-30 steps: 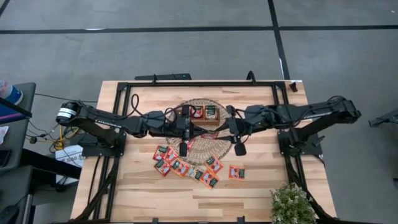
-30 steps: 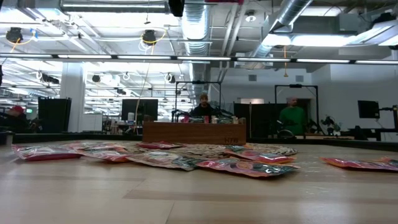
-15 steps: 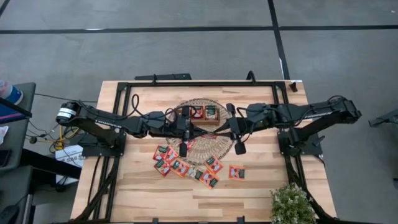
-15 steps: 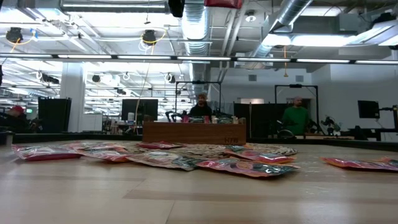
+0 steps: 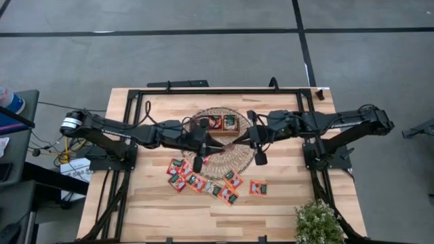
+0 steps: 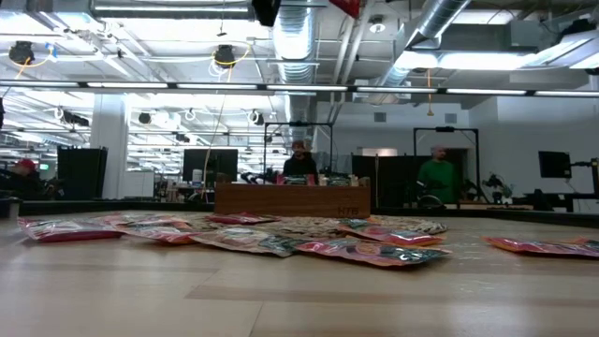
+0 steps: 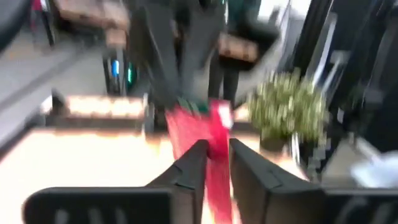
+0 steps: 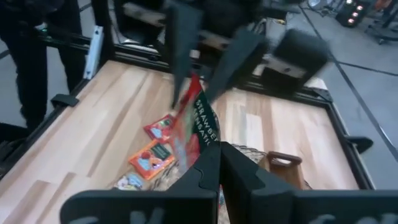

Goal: Pick & Place Tea
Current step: Put the red tea bag into the middle section of the wooden organizer

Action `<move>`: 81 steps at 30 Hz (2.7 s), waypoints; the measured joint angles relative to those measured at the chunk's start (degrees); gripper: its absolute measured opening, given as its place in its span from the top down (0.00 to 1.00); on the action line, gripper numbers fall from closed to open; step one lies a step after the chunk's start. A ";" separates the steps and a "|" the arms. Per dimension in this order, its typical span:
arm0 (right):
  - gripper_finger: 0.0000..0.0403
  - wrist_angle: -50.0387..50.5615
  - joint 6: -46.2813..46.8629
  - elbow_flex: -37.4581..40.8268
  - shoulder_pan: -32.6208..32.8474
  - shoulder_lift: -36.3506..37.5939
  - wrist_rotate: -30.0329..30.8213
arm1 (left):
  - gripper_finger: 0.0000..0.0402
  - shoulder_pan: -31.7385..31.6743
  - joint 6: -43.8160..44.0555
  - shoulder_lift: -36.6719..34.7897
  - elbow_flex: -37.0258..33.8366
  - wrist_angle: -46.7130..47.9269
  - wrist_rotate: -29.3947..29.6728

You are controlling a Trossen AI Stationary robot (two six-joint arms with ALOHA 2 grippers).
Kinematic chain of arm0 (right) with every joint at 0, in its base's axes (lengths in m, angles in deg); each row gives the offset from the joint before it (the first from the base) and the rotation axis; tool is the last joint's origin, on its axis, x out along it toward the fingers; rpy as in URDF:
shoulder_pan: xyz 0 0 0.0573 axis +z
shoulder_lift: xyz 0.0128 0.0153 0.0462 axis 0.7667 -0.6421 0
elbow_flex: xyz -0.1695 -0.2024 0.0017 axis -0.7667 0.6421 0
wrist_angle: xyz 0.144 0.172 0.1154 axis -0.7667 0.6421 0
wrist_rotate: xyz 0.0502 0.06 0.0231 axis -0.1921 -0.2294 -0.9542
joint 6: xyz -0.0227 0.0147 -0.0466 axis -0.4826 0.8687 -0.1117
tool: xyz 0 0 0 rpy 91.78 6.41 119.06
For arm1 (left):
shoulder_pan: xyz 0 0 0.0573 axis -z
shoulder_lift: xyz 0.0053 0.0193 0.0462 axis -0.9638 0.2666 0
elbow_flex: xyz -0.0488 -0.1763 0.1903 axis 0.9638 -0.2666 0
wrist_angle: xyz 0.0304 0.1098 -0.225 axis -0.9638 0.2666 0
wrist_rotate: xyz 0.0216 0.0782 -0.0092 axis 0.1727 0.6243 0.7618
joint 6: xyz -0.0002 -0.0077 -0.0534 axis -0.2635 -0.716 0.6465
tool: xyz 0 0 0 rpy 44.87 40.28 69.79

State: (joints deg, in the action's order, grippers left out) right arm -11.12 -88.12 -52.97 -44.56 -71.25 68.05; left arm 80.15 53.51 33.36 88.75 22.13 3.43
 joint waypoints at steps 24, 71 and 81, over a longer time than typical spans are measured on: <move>1.00 -7.18 -8.93 -1.60 -24.14 -23.07 -9.09 | 0.63 -7.24 -4.33 -13.41 1.62 37.46 -9.51; 1.00 -4.21 -11.96 -3.32 -28.92 -32.57 -13.16 | 0.63 -11.26 -1.23 -17.15 -11.91 20.70 -11.58; 1.00 1.01 -13.92 -5.89 -28.69 -32.54 -9.87 | 0.63 -11.26 -0.99 -17.15 -11.89 20.70 -11.58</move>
State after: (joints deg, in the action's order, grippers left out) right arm -10.11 -102.04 -58.86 -73.25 -103.80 58.18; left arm 68.89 52.53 16.21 76.85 42.83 -8.15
